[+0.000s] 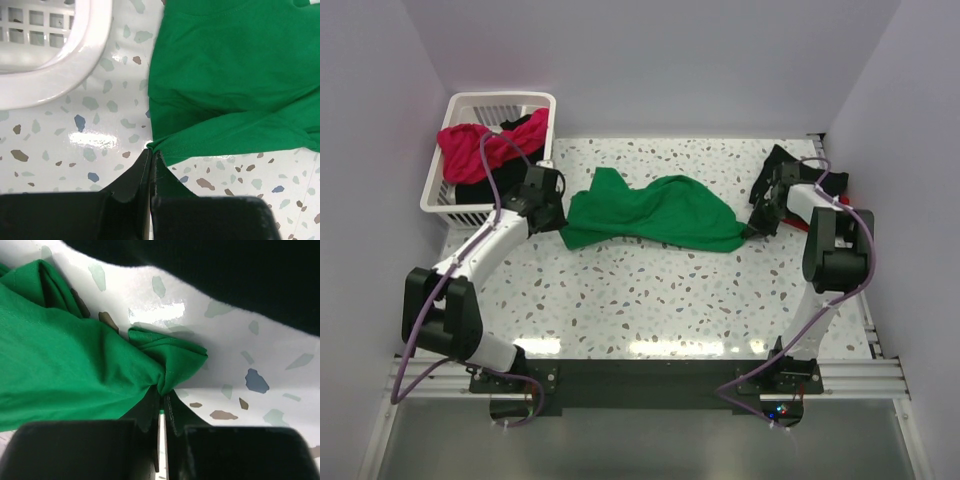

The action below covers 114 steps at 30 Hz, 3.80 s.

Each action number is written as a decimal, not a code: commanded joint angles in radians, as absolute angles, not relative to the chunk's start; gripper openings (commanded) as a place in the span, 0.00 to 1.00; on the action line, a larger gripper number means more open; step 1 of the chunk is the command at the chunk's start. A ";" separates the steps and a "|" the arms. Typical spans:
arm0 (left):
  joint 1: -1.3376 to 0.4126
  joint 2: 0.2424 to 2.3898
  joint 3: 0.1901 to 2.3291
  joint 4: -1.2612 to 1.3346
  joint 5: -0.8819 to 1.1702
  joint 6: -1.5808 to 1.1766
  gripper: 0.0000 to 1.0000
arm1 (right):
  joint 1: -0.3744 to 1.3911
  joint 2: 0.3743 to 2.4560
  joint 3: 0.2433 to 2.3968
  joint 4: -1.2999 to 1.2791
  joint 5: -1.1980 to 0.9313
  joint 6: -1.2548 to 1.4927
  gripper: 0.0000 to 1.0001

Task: Fold and stack the t-shirts
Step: Flatten the tshirt out

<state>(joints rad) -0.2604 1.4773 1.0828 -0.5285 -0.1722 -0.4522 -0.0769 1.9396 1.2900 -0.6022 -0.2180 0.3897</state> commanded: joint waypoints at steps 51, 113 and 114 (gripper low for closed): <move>-0.233 1.362 1.085 -0.508 -0.305 -0.459 0.00 | -0.052 1.758 1.192 -0.733 -0.396 0.293 0.00; -0.233 1.450 1.114 -0.488 -0.268 -0.419 0.00 | 0.028 1.727 0.910 -0.719 -0.245 0.305 0.31; -0.233 1.450 1.114 -0.486 -0.267 -0.419 0.00 | 0.028 1.729 0.910 -0.716 -0.265 0.304 0.26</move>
